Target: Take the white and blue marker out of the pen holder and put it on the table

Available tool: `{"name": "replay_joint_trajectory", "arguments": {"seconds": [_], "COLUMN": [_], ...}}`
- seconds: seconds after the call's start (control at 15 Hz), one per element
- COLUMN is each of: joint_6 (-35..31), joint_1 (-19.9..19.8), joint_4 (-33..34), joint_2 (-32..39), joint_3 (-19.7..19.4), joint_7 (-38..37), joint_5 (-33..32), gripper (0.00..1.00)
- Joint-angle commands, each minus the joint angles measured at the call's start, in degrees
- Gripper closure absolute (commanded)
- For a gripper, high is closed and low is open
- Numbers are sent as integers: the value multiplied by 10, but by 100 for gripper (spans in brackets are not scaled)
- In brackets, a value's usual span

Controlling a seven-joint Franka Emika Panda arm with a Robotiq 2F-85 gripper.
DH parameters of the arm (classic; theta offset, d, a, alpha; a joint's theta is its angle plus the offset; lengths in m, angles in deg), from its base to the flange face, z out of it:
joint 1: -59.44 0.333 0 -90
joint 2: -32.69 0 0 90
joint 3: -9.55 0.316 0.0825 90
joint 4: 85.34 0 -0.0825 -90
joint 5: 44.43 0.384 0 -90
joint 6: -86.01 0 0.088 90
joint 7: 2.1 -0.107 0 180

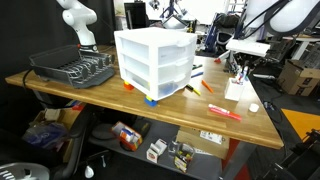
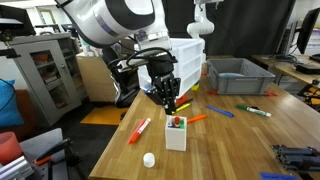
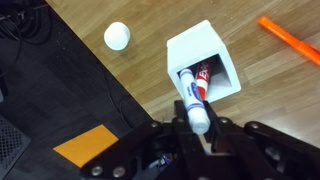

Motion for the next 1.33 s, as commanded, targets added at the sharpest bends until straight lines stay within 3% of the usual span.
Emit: {"name": "replay_joint_trajectory", "arguments": {"seconds": [0.0, 0.27, 0.67, 0.87, 1.27], "joint_6": [-18, -11, -10, -7, -17], "joint_1": [-13, -14, -11, 7, 53], "joint_4": [-30, -38, -47, -60, -87], "joint_2": [-34, -69, -139, -175, -163], "joint_3": [13, 16, 28, 52, 119], "joint_7": [79, 146, 219, 284, 367], "joint_5": [86, 174, 249, 318, 364], "gripper": [95, 95, 95, 95, 95]}}
